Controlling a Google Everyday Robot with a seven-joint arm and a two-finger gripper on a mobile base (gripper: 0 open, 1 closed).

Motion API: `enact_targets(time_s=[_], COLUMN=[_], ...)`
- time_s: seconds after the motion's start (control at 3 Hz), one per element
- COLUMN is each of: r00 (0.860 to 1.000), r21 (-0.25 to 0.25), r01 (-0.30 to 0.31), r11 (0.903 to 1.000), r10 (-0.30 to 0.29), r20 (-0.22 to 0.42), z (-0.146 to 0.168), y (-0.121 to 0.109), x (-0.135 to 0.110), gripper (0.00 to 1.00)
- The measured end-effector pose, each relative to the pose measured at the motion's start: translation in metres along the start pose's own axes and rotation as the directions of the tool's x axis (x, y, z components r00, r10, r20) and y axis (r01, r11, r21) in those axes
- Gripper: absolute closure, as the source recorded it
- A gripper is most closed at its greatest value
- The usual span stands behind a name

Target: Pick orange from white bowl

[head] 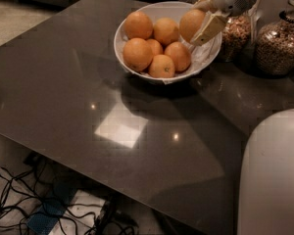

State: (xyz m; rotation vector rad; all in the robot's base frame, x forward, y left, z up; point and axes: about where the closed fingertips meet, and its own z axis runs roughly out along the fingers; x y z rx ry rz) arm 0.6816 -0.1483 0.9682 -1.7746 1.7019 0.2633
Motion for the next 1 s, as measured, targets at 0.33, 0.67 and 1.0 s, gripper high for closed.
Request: enact_targets(time_s=[0.33,0.67,1.0], r00=[0.999,0.995,0.995], r21=[-0.072,-0.079,-0.064], r01=[-0.037,-0.095,-0.095], r11=[0.9967,0.9924,0.9934], r10=[0.037,0.093,0.094], r20=[-0.010,-0.032,-0.025], z=[-0.001,-0.008,-0.004], y=[0.024,0.042,0.037], x=[0.003,0.007,0.006], gripper=[1.00,1.00,1.00])
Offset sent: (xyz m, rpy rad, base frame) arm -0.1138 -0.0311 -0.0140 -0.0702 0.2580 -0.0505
